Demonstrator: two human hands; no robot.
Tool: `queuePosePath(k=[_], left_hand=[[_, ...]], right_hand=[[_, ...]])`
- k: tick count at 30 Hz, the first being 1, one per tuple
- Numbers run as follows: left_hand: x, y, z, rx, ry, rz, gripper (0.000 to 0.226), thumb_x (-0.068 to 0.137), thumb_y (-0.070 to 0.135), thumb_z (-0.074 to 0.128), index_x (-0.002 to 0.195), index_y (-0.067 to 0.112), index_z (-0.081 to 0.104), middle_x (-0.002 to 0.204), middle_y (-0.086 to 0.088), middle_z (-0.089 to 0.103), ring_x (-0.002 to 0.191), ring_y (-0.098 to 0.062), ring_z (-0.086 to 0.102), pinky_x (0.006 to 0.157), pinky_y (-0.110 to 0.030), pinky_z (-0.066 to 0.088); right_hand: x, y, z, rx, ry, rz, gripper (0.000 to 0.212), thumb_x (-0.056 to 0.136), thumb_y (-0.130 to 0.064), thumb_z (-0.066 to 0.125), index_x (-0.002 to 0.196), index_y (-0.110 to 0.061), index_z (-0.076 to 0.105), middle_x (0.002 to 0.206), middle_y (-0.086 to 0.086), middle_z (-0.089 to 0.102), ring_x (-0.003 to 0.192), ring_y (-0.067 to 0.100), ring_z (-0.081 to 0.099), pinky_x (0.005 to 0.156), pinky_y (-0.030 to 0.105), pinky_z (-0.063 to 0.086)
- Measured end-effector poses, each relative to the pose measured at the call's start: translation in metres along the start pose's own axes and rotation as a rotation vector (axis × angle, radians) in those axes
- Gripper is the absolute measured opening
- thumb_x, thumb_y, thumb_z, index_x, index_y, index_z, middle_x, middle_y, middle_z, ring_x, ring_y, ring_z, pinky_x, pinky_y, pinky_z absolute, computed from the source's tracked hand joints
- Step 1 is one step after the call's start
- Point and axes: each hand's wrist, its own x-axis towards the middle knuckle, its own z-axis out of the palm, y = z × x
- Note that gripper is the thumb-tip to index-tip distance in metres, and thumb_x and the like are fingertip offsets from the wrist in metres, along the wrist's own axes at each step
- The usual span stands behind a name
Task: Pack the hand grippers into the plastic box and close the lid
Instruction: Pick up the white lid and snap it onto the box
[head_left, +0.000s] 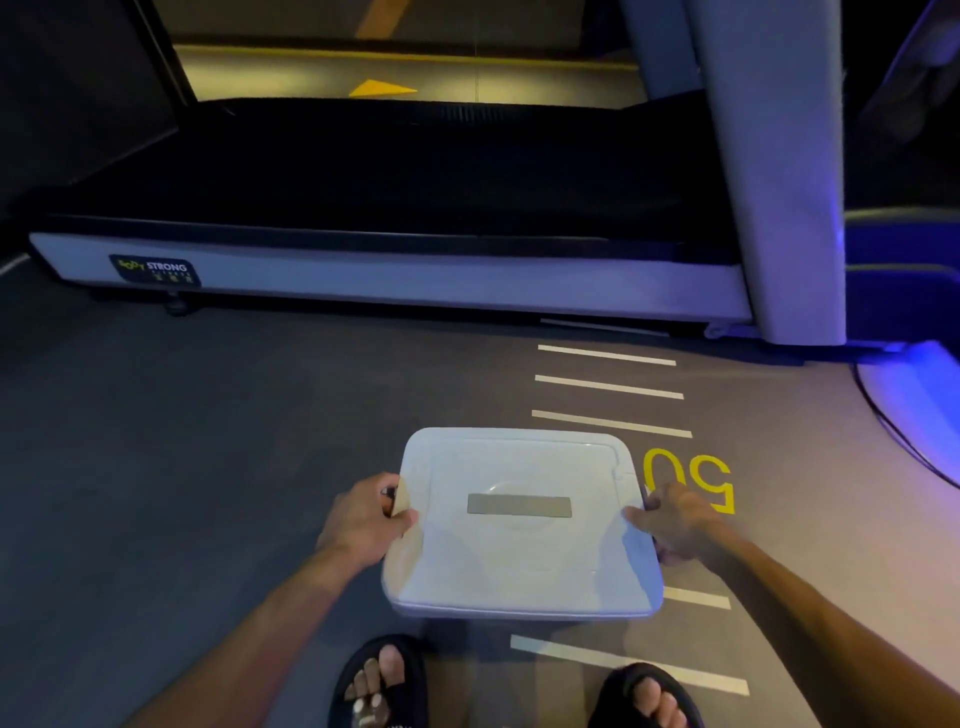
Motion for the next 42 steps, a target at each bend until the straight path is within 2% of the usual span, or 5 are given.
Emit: queuePosePath(k=[9,15,17,20,42], left_hand=[[-0.001,-0.006,0.001,0.027,-0.063,0.000,0.043,0.083,0.031,0.080,0.123,0.030,0.062,0.098,0.012,0.070,0.092,-0.010,0.067,0.085,-0.036,0.059],[0.011,-0.014,-0.004,0.060,-0.112,-0.165,0.086,0.074,0.049,0.085,0.146,0.024,0.046,0.141,-0.002,0.054,0.127,-0.024,0.055,0.104,-0.042,0.047],[0.012,-0.014,-0.006,-0.017,-0.164,-0.222,0.056,0.073,0.048,0.086,0.115,0.016,0.065,0.111,0.000,0.073,0.099,-0.018,0.070,0.090,-0.039,0.057],[0.010,-0.010,-0.005,-0.080,-0.144,-0.217,0.034,0.075,0.039,0.086,0.075,0.011,0.066,0.067,0.004,0.072,0.066,-0.013,0.069,0.069,-0.033,0.063],[0.003,0.014,-0.005,0.229,-0.062,-0.141,0.016,0.076,0.034,0.077,0.072,0.019,0.073,0.063,0.012,0.073,0.068,-0.006,0.071,0.062,-0.024,0.053]], right_hand=[[0.004,0.000,0.007,-0.090,0.057,-0.019,0.028,0.095,-0.038,0.063,0.101,-0.011,0.064,0.091,0.009,0.073,0.068,0.022,0.073,0.065,0.034,0.062],[-0.002,-0.004,0.001,-0.112,0.091,-0.034,0.024,0.091,-0.038,0.069,0.088,-0.018,0.057,0.084,0.003,0.070,0.061,0.017,0.070,0.061,0.032,0.059],[-0.006,-0.007,-0.002,-0.076,0.086,-0.010,0.031,0.090,-0.037,0.071,0.079,-0.021,0.047,0.075,0.002,0.064,0.058,0.014,0.064,0.051,0.026,0.051],[-0.005,-0.006,-0.004,-0.001,0.049,0.082,0.037,0.084,-0.041,0.076,0.083,-0.013,0.052,0.080,0.008,0.067,0.068,0.023,0.070,0.056,0.033,0.061],[0.004,-0.016,0.000,-0.177,0.184,0.023,0.027,0.077,-0.029,0.075,0.081,-0.014,0.053,0.076,0.006,0.067,0.063,0.019,0.062,0.047,0.024,0.038]])
